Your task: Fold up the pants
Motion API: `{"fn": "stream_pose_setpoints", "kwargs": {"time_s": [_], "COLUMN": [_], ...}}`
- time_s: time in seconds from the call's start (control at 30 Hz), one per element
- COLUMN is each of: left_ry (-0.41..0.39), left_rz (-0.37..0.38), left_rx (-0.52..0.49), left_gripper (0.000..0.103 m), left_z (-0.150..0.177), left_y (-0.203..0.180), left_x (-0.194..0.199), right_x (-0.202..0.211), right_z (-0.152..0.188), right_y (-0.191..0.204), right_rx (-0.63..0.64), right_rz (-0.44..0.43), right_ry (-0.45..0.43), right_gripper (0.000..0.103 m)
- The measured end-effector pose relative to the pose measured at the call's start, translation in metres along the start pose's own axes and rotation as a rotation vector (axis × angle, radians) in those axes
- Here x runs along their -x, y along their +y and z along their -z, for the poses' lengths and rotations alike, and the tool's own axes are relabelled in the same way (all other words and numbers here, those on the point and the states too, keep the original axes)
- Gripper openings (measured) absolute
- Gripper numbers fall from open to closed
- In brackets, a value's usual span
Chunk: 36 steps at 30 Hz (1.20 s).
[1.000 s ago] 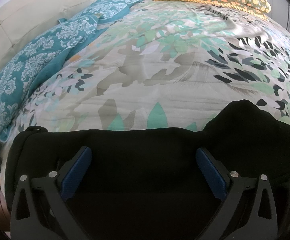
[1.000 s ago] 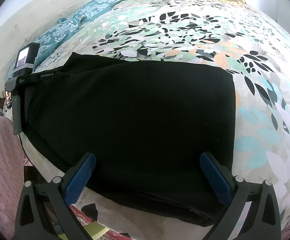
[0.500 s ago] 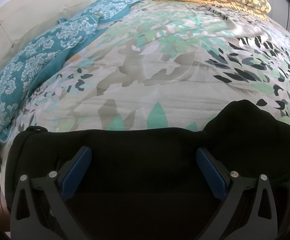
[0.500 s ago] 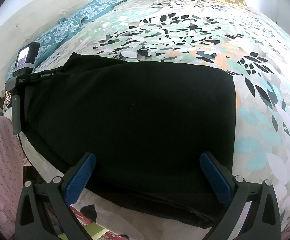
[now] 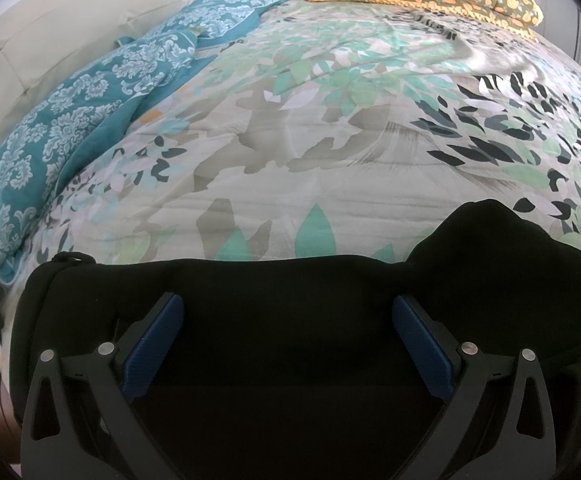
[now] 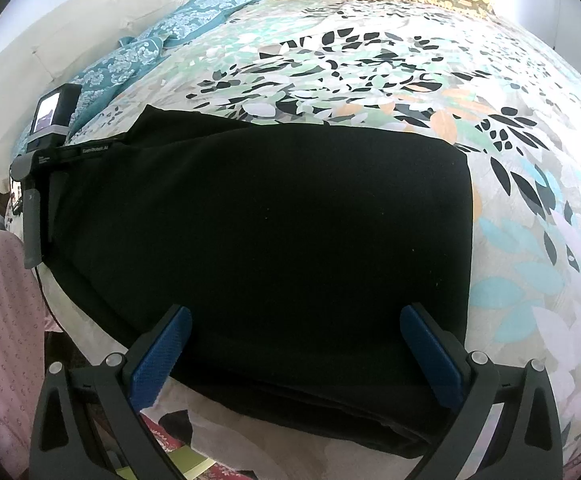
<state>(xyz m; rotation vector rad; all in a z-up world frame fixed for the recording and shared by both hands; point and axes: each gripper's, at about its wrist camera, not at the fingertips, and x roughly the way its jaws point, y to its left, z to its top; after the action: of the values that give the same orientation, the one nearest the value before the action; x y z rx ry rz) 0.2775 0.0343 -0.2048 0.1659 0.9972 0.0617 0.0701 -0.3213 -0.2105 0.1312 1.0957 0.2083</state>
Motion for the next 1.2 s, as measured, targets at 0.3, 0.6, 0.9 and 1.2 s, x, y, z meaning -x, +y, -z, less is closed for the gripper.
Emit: {"fn": "stream_pose_setpoints", "kwargs": {"time_s": [0.3, 0.6, 0.9, 1.2], "left_ry": [0.0, 0.0, -0.001, 0.001], "left_rz": [0.0, -0.001, 0.001, 0.001], "left_rx": [0.0, 0.0, 0.002, 0.002], "left_gripper": [0.103, 0.103, 0.103, 0.103], "left_z": [0.0, -0.0001, 0.001, 0.0007], "left_y": [0.0, -0.0001, 0.0007, 0.0018], "left_x": [0.0, -0.0001, -0.0004, -0.0002], "right_x": [-0.0003, -0.0007, -0.0008, -0.0011], "right_z": [-0.0007, 0.0023, 0.005, 0.0058], "right_y": [-0.0004, 0.0046, 0.0054, 0.0064], "right_rx": [0.005, 0.014, 0.023, 0.027], "right_rz": [0.003, 0.026, 0.038, 0.04], "right_ry": [0.002, -0.016, -0.03, -0.035], "right_gripper": [0.103, 0.103, 0.103, 0.103]}}
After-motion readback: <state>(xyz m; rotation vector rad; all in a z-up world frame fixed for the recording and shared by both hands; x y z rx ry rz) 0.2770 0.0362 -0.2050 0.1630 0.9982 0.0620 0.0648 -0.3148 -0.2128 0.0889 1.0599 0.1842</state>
